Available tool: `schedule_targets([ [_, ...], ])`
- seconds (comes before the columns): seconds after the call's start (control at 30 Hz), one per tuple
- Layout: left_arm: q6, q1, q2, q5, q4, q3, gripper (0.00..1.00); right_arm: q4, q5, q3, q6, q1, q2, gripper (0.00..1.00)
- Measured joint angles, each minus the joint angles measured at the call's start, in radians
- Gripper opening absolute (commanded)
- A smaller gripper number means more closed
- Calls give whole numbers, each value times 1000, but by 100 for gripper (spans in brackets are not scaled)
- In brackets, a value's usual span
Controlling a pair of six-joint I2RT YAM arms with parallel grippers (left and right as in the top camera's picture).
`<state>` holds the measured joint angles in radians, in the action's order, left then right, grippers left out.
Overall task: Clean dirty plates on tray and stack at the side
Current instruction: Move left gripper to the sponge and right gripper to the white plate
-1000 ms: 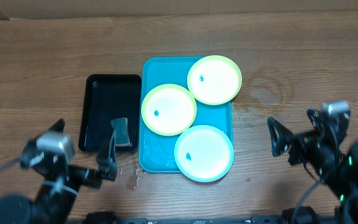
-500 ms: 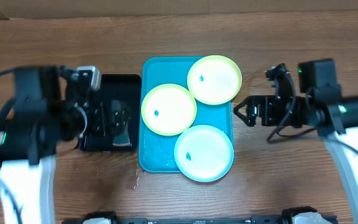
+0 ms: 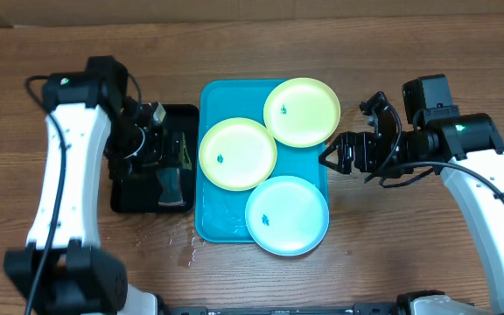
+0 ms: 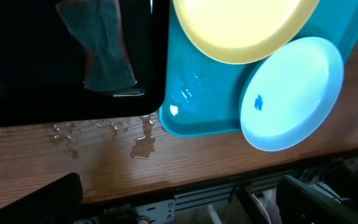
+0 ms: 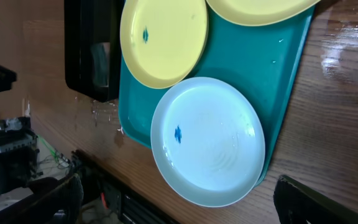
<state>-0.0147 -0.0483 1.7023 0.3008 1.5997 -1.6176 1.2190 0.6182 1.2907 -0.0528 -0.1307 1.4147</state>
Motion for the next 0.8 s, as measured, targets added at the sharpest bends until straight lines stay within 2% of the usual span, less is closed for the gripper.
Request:
schedule_targets([
  [0.1, 5, 0, 64, 2, 2, 0, 100, 11, 3, 0, -3, 0, 0, 85],
  [0.2, 11, 0, 92, 2, -7, 0, 100, 27, 2, 0, -27, 0, 0, 74],
  [0.47, 11, 0, 93, 2, -48, 0, 100, 24, -80, -57, -144, 0, 0, 56],
  [0.8, 10, 0, 40, 2, -95, 0, 100, -26, -210, -202, -253, -58, 0, 55],
])
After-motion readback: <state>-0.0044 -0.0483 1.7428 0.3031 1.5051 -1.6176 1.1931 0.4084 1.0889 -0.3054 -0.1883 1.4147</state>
